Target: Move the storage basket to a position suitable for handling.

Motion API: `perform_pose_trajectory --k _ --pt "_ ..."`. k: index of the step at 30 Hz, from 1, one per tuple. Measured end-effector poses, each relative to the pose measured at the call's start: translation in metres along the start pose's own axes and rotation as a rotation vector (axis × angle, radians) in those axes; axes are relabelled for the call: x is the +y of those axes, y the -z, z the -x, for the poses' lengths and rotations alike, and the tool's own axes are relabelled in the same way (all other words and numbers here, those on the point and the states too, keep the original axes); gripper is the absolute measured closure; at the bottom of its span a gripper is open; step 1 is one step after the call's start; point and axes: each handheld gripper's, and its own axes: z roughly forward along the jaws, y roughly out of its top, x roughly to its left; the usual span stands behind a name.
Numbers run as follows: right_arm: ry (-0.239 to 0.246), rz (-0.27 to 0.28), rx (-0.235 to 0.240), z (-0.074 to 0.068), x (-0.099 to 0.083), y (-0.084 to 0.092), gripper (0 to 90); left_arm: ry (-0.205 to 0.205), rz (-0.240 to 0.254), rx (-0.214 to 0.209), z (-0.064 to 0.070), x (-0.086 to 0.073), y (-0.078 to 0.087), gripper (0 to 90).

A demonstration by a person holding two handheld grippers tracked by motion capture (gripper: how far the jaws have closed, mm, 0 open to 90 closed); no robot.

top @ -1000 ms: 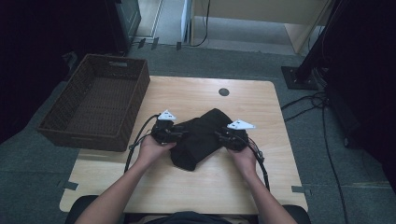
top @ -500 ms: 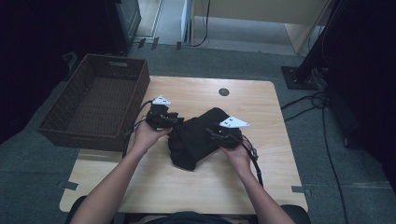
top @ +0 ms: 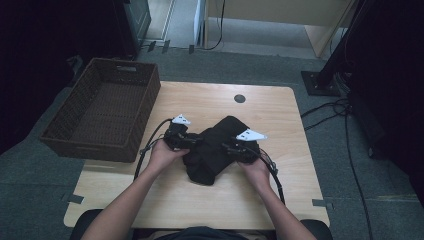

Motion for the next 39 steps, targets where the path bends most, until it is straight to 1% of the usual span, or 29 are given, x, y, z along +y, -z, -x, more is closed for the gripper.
perform_pose_trajectory --k 2,4,5,6,8,9,11,14,16,17,20,21,23,24,25,26,28,30,34,35,36,37,39 --pt "-0.006 0.003 0.009 0.000 -0.003 0.003 48.9 -0.007 0.002 -0.006 0.005 -0.002 0.000 59.5" --pt "-0.007 0.005 0.007 0.000 -0.005 0.006 48.8 -0.002 0.002 -0.011 0.008 -0.003 0.000 59.5" --pt "-0.008 0.006 0.008 -0.001 -0.006 0.007 48.8 -0.006 0.002 -0.015 0.012 -0.005 0.000 59.4" --pt "-0.003 0.006 0.006 -0.002 -0.008 0.008 48.7 -0.013 0.003 -0.012 0.014 -0.006 0.000 59.3" --pt "0.002 0.008 0.005 -0.003 -0.009 0.009 48.7 -0.012 0.005 -0.010 0.015 -0.006 0.001 58.9" --pt "0.013 0.016 0.004 -0.003 -0.011 0.008 48.6 0.004 0.012 -0.018 0.014 -0.007 0.002 58.5" --pt "0.011 0.014 0.006 -0.003 -0.012 0.007 48.5 0.012 0.017 -0.017 0.012 -0.006 0.004 57.3" --pt "0.027 0.010 0.000 -0.003 -0.013 0.006 48.4 0.003 0.023 -0.001 0.010 -0.001 0.007 55.9" --pt "0.021 0.011 0.003 -0.003 -0.013 0.005 48.3 0.010 0.030 -0.002 0.004 0.002 0.010 55.6" --pt "0.021 0.013 0.004 -0.002 -0.013 0.005 48.3 0.026 0.037 -0.001 0.002 0.004 0.010 55.6" --pt "0.013 0.008 0.006 -0.002 -0.013 0.004 48.2 0.026 0.035 0.010 -0.004 0.008 0.012 55.7" --pt "0.012 0.010 0.006 -0.002 -0.013 0.004 48.2 0.031 0.035 0.012 -0.011 0.013 0.014 55.9" --pt "0.015 0.012 0.004 -0.003 -0.013 0.004 48.1 0.041 0.031 0.016 -0.019 0.017 0.017 57.5" --pt "0.015 0.012 0.004 -0.003 -0.013 0.004 48.1 0.041 0.031 0.016 -0.019 0.017 0.017 58.0" --pt "0.030 0.006 -0.001 -0.004 -0.013 0.004 47.9 0.038 0.027 0.037 -0.025 0.023 0.021 57.9" --pt "0.041 0.008 -0.008 -0.004 -0.013 0.003 47.8 0.036 0.025 0.048 -0.027 0.026 0.024 57.6" --pt "0.051 0.001 -0.014 -0.006 -0.013 0.002 47.8 0.028 0.036 0.071 -0.032 0.031 0.031 56.4" --pt "0.048 0.001 -0.014 -0.006 -0.012 0.002 47.7 0.028 0.037 0.075 -0.034 0.034 0.034 56.0" --pt "0.040 0.005 -0.007 -0.005 -0.012 0.001 47.7 0.027 0.033 0.104 -0.043 0.045 0.044 55.5" --pt "0.042 0.005 -0.007 -0.005 -0.012 0.001 47.7 0.042 0.039 0.095 -0.048 0.050 0.049 55.6" --pt "0.043 0.004 -0.007 -0.005 -0.012 0.001 47.7 0.042 0.039 0.095 -0.048 0.050 0.049 55.5" --pt "0.043 0.004 -0.007 -0.005 -0.012 0.001 47.7 0.057 0.040 0.090 -0.051 0.053 0.051 55.5" --pt "0.043 0.004 -0.007 -0.005 -0.012 0.001 47.6 0.064 0.047 0.103 -0.058 0.058 0.056 55.3"
